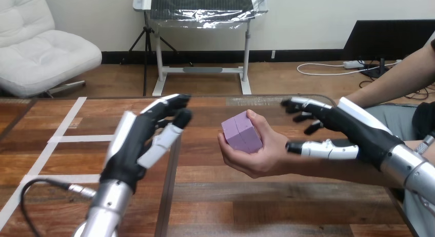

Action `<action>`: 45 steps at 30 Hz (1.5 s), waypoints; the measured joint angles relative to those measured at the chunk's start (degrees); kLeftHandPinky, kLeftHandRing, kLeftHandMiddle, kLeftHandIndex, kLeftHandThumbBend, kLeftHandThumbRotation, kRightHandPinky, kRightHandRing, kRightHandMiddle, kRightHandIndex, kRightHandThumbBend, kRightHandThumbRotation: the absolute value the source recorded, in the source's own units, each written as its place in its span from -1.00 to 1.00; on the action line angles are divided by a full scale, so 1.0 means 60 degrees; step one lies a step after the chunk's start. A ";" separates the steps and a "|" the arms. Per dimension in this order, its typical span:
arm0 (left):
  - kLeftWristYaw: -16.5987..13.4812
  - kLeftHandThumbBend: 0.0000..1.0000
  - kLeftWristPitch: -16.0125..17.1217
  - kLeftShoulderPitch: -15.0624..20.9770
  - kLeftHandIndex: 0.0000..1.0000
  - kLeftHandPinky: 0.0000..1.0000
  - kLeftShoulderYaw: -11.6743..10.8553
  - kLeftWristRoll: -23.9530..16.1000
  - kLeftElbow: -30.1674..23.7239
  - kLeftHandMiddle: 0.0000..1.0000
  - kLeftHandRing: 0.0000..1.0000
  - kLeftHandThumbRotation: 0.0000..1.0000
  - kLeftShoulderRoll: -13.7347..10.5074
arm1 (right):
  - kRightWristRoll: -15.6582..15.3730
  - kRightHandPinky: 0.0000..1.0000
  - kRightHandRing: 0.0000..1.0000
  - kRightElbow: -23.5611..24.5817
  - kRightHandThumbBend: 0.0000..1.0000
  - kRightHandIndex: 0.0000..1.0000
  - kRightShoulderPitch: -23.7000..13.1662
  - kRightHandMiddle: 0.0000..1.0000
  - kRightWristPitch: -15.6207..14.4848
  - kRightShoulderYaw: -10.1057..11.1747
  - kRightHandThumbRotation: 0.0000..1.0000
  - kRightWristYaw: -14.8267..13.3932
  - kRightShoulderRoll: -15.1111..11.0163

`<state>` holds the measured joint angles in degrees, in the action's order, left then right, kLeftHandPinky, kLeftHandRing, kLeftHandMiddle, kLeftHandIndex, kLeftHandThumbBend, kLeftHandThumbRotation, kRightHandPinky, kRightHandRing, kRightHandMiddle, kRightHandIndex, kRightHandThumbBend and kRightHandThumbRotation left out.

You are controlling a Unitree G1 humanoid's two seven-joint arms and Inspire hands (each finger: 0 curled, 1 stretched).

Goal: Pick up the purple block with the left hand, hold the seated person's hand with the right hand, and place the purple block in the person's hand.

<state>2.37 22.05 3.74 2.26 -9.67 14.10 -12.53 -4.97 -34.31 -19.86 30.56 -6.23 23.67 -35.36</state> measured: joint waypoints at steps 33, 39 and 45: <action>0.0027 0.26 0.0164 -0.3681 0.52 0.32 -0.0552 0.1353 -0.4164 0.55 0.54 0.95 0.0472 | 0.1636 0.67 0.78 0.0327 0.86 0.79 0.1128 0.81 0.1047 0.0843 0.75 0.0004 0.1798; 0.0120 0.31 0.0452 -0.4169 0.50 0.31 -0.0560 0.1700 -0.4495 0.53 0.52 0.94 0.0582 | 0.2130 0.62 0.74 0.1186 0.87 0.75 0.1651 0.77 0.0871 0.0868 0.70 0.0004 0.2098; 0.0235 0.27 0.0734 -0.4571 0.48 0.28 -0.0516 0.1925 -0.4742 0.54 0.53 0.91 0.0702 | 0.2482 0.56 0.69 0.2047 0.89 0.72 0.2131 0.72 0.0659 0.0868 0.69 0.0002 0.2352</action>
<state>3.77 26.45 -23.68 -0.84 1.88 -14.35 -8.31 9.93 -22.03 -7.07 34.52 -1.02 23.68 -21.25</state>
